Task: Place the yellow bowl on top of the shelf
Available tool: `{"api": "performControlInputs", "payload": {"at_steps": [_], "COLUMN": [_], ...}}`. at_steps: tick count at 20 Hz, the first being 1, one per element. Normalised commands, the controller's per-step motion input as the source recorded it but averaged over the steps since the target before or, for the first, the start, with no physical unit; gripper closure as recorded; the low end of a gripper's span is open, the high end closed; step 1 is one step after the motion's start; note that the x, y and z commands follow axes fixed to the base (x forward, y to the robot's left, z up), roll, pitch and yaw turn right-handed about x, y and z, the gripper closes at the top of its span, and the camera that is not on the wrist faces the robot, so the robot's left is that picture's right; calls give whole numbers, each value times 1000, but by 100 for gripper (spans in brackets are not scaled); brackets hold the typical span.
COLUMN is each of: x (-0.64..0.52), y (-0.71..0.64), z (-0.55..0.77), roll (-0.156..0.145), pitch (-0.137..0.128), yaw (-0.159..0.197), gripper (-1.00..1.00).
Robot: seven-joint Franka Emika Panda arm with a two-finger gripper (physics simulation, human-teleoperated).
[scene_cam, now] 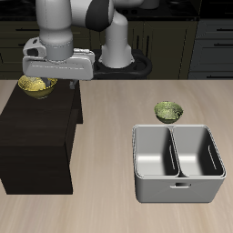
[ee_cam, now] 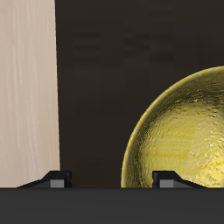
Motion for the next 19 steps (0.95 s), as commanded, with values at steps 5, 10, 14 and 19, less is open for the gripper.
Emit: {"api": "performControlInputs", "payload": {"at_steps": [5,10,14,19], "x": [-395,-698,-504,-584], "y": [389,567,307,403], "z": [-39,177,224,-68], "roll": [68,134,36,14], "pitch": [-11,-67,-63,-28], "yaw": [-2,7,-29,-23], "gripper": [-100,-100,-100,-100]}}
